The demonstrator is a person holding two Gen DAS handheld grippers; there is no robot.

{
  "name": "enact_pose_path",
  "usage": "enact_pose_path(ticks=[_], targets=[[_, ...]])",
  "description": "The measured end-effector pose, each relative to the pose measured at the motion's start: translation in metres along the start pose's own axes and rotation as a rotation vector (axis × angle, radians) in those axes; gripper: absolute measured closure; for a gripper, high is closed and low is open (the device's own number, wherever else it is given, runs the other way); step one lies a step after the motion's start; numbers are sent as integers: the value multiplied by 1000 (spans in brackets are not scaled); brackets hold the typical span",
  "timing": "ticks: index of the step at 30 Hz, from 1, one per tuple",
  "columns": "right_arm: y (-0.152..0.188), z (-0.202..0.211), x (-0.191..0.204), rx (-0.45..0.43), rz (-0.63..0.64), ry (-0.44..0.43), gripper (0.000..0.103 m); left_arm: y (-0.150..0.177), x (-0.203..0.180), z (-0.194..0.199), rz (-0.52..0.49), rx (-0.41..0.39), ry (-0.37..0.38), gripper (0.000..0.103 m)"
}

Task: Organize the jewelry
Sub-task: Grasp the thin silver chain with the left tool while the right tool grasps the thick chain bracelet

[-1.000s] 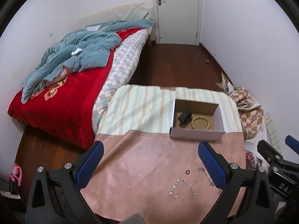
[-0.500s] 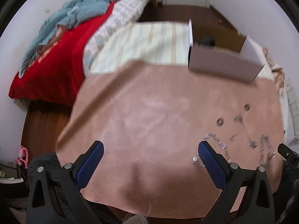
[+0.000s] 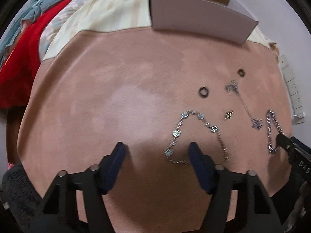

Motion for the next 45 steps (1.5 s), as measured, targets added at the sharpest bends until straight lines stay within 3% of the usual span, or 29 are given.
enact_pose_path(ticks=[1,2,4,5,6,10,21,32,36,39,42,44,45], targets=[[0,1,1,-4,6,-1,50,-1,-3,2,-13,-13,3,57],[0,2,2,-8,9,-4,56,-2,-7,4,-31,-27,5,74],[-1,3,4,-19,18,-4,76,-3,-11,6,-49,-39,14,99],[-1,3,6,-21,22,-5,92,-3,-12,6,-47,-42,26,100],[0,3,6,-20,24,-9,95,-2,-12,7,-41,-44,33,100],[3,7,8,-10,9,-74,96,3,-8,13,-8,-51,84,103],[-2,58,18,-42,2,-257,99,-3,24,79,45,-189,160,103],[-37,106,36,-87,11,-391,99,-42,38,125,49,-307,209,103],[-43,122,34,-107,10,-423,100,-44,44,121,61,-304,223,103],[-43,124,32,-107,11,-426,100,-36,47,101,89,-254,242,100],[-41,116,31,-95,11,-413,100,-28,48,78,117,-183,272,86],[-38,108,30,-82,7,-403,100,-22,49,60,144,-146,292,52],[-36,102,29,-73,5,-397,100,-20,49,54,150,-140,295,49]])
Point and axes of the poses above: each gripper's, at about its wrist camera, not at the fingertips, and z roughly against the way its jaws point, x to its left, y to its underside, the point moved 2 cm from there along -z, roughly the way its jaws point, and after that the axes turned 15 degrees about -z, right-handed, at the moved point
